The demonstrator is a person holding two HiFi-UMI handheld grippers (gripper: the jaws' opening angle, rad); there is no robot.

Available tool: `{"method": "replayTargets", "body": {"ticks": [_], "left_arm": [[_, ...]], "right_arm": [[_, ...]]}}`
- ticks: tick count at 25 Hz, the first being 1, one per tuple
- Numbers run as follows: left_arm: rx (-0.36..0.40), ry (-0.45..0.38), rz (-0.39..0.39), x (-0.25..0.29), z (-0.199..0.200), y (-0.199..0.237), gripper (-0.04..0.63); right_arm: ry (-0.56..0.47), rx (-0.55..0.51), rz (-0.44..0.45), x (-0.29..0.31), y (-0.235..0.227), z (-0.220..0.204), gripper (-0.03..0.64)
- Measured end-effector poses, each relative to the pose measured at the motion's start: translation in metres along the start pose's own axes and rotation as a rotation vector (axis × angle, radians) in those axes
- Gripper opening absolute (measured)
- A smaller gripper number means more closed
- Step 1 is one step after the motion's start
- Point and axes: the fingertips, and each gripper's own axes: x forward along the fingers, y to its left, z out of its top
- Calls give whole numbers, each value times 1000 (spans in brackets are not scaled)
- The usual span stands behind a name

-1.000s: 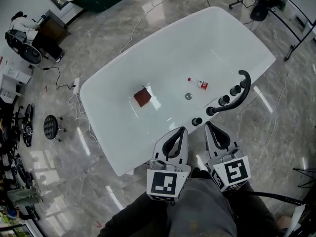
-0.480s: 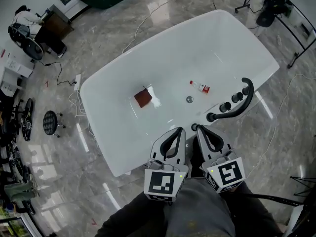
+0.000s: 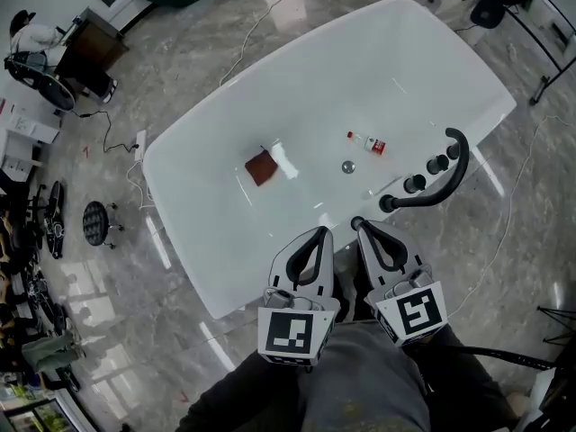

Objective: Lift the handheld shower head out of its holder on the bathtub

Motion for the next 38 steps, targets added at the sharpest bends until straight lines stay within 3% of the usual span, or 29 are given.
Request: {"method": "replayTargets", "body": {"ticks": [8,12,15,38], "left_arm": [[-4,16,-9,1,-15,8,3],[-3,39,-14,-3,-27,11,3],[4,47,-21,-2,-30,11,3],[-3,136,-13,35,-102,28,3]], "right_arm": [[3,-51,-44,6,-2,-11,9],[20,-64,-71,11,-5,-37,111],[29,-66,-75,15,-7,-50,144],[150,-105,-108,40,-30,-148,155]]}}
